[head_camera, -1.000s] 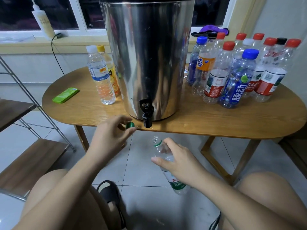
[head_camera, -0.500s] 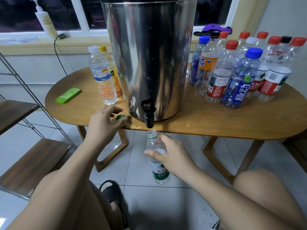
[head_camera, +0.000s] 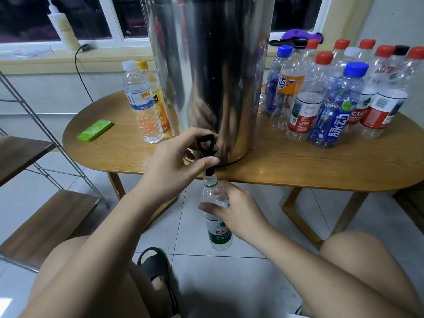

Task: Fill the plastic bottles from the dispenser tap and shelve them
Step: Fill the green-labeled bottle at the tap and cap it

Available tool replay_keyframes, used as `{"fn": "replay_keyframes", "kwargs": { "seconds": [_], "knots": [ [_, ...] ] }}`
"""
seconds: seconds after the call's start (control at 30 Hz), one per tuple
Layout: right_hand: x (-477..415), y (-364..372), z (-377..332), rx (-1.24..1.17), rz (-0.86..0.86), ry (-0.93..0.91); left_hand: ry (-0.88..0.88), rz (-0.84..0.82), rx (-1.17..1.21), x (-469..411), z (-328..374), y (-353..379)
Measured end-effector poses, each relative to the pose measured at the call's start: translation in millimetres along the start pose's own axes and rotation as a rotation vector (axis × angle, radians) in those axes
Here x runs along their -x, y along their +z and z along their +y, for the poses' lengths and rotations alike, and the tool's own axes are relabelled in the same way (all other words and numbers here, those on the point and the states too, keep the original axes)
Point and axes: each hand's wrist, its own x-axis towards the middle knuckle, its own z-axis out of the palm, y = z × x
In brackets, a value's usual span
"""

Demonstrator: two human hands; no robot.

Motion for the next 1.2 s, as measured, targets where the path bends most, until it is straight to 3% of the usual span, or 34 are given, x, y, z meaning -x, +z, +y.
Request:
{"fn": "replay_keyframes", "kwargs": {
  "seconds": [0.17,0.53,1.2],
  "knots": [
    [-1,2,2,-0.012,-0.002,0.006,0.031,-0.032,-0.075,-4,-1,-3],
    [-2,6,7,-0.021,0.0,0.049,0.095,0.079,-0.097,8,1,9],
    [-1,8,8,-0.017,-0.017,0.061,0.032,0.147,-0.043,18,7,17]
  ]
}}
